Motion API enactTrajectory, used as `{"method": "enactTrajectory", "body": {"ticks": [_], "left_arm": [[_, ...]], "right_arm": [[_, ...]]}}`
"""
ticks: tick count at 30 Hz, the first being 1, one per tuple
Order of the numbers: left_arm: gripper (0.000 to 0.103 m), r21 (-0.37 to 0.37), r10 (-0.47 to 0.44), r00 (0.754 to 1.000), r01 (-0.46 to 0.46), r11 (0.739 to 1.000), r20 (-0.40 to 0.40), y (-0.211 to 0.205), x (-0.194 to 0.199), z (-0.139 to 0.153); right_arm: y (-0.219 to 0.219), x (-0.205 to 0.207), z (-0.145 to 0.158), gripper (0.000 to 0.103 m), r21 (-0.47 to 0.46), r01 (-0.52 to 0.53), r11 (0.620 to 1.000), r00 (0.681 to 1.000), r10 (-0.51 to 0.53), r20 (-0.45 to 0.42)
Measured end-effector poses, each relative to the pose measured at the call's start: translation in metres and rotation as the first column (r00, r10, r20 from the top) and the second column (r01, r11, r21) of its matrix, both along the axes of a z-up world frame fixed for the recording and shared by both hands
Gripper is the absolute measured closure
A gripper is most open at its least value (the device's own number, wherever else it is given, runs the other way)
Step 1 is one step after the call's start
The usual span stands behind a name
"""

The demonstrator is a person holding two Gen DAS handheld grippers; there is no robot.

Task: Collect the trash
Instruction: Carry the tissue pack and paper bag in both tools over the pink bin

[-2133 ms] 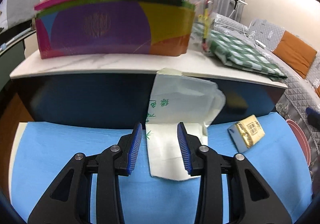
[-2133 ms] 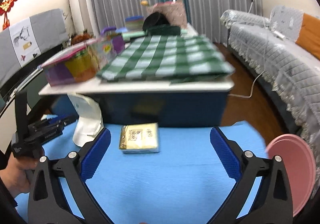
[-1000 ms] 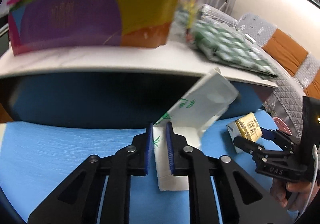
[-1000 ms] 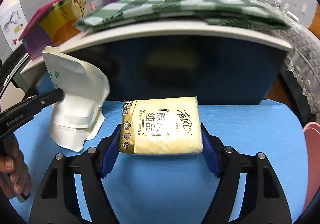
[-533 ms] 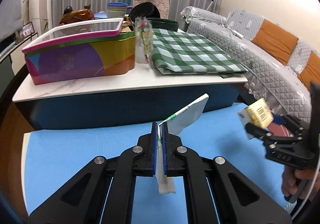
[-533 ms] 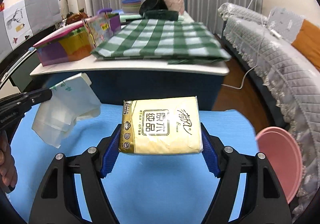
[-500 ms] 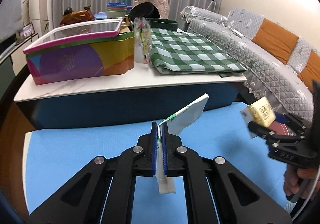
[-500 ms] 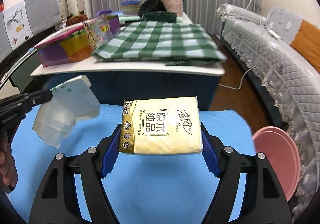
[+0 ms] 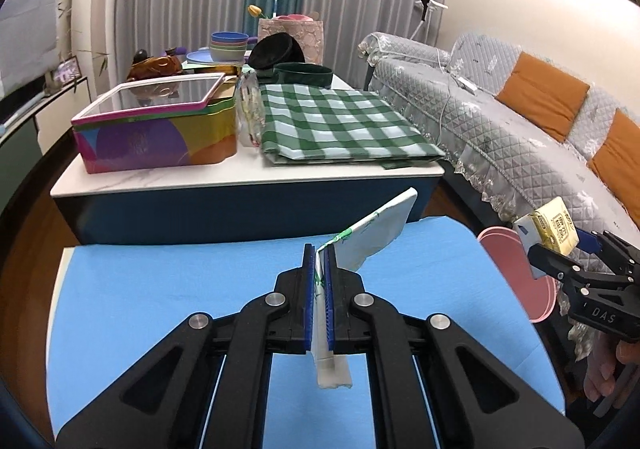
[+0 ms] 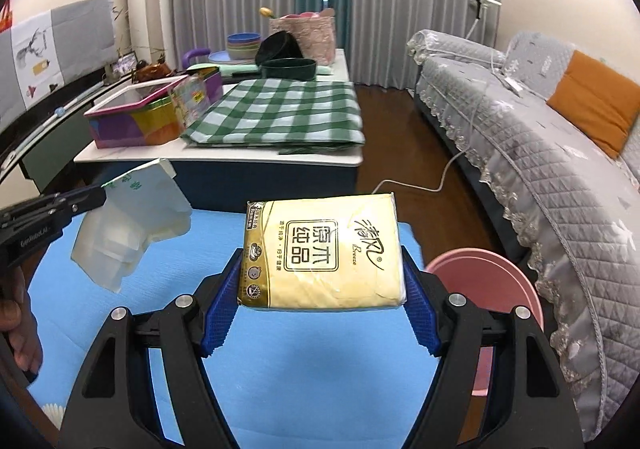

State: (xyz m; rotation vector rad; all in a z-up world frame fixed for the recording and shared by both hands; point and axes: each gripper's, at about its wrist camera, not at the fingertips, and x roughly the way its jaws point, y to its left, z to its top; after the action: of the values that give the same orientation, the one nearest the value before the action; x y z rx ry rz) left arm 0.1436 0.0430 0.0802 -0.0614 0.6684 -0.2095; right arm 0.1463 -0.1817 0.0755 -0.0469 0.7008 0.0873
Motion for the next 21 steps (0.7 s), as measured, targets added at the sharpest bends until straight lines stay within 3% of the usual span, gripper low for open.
{"method": "enactTrajectory", "body": {"ticks": [5,14,21], "left_arm": [[0.099,0.001,0.012,1.0,-0.012,1.0,0.014,-0.021,-0.015,0.005],[0.099,0.014,0.082,0.997,-0.082,0.997,0.009,-0.047,-0.029,0.008],[0.099,0.009,0.13,0.991,-0.13,0.992,-0.027,-0.066,-0.028,-0.005]], "right_arm": [[-0.023,-0.004,0.007,0.031,0.022,0.018,1.0,1.0,-0.018,-0.001],[-0.062,0.005,0.019,0.031,-0.025,0.013,1.0,1.0,-0.013,0.022],[-0.09,0.007,0.007,0.031,0.028,0.032,0.999,0.999,-0.033,0.037]]}}
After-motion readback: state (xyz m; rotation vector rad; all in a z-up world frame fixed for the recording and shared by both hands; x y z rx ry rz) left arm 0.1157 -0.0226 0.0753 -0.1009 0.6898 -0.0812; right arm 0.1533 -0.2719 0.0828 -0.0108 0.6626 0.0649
